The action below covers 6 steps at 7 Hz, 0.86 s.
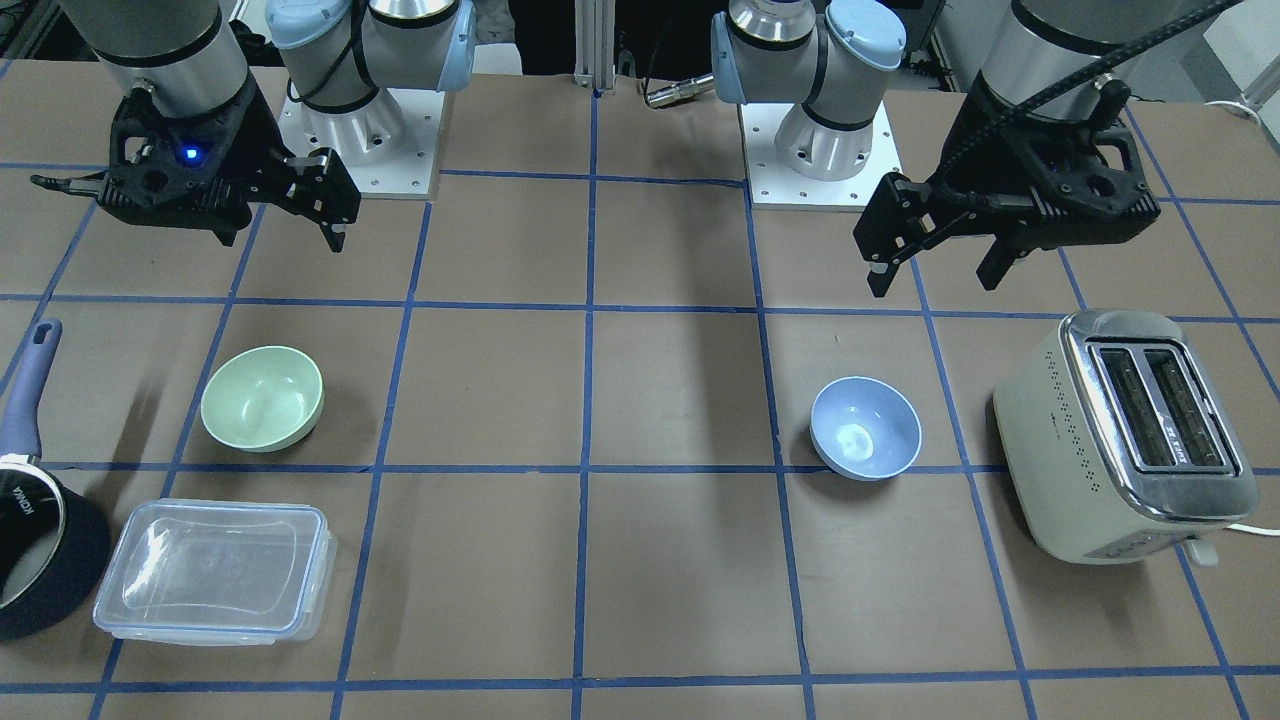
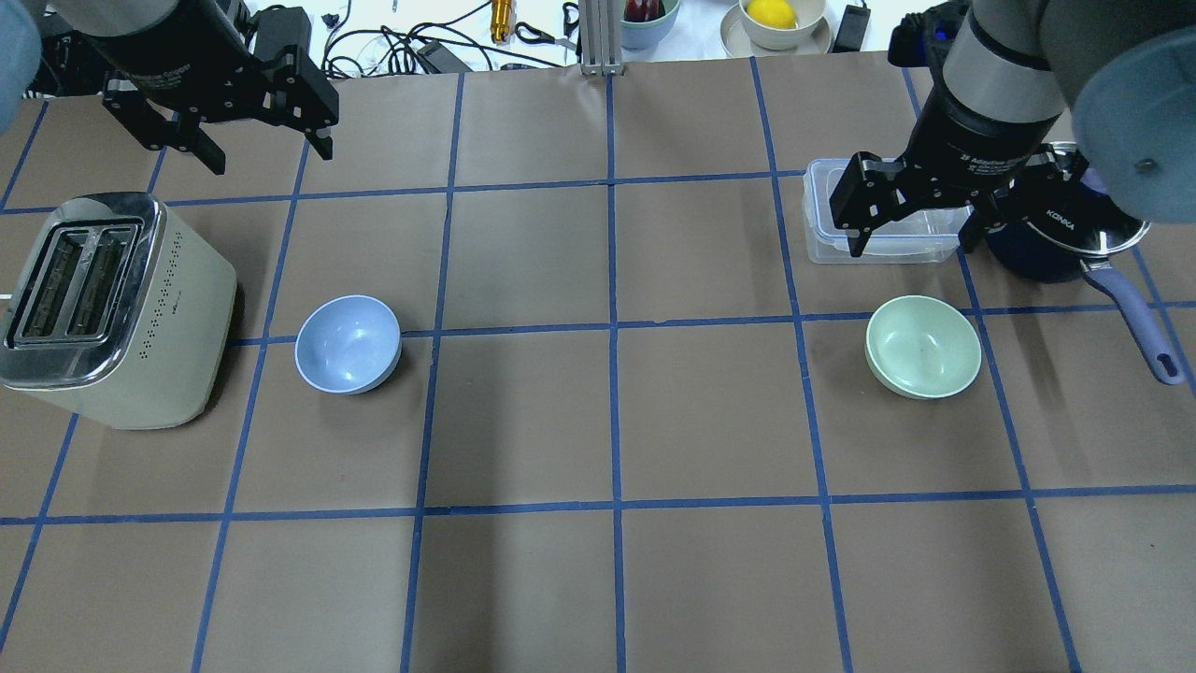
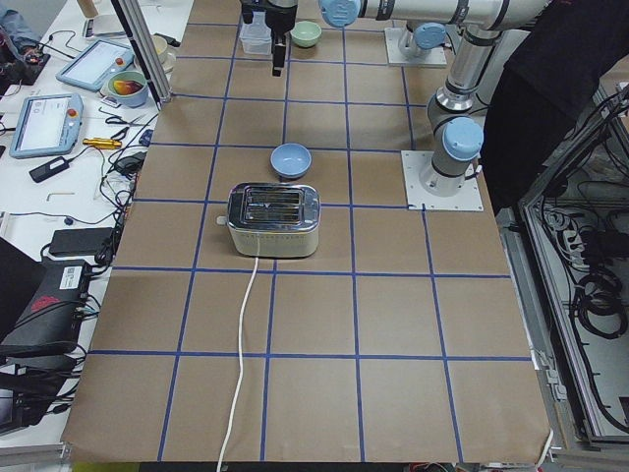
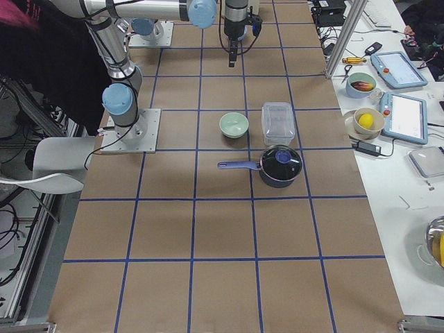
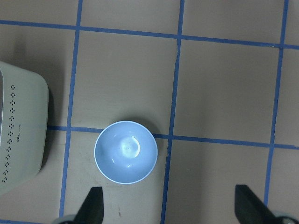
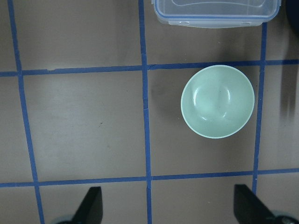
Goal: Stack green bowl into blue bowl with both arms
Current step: 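Move the left gripper toward the blue bowl while the right gripper approaches the green bowl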
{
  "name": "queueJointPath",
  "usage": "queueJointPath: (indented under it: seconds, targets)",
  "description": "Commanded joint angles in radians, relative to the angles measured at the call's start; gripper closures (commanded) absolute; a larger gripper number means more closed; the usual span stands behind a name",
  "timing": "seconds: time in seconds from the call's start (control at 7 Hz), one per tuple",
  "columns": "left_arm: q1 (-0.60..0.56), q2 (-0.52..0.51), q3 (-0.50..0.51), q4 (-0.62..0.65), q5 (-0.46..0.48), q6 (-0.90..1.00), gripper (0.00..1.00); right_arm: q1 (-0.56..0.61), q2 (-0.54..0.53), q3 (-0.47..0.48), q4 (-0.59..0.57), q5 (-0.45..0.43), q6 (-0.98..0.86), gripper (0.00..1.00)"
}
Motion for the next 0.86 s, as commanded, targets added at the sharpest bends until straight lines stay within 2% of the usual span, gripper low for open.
queueJointPath:
  seconds: [0.0,0.29,0.57,0.71]
  targets:
    - [0.0,-0.008,0.011,-0.017,-0.001,0.065,0.0,-0.001,0.001,0.005,-0.002,0.0,0.009,0.0]
    - [0.0,-0.004,0.009,-0.017,-0.004,0.064,0.0,-0.068,0.017,0.016,0.001,-0.024,-0.014,0.0]
    - [-0.002,0.001,-0.003,-0.017,0.0,0.055,0.0,-0.229,0.038,0.029,-0.01,-0.003,-0.212,0.0]
    - [-0.003,-0.007,-0.001,-0.017,0.002,0.054,0.0,-0.317,0.078,0.039,-0.074,0.009,-0.243,0.0]
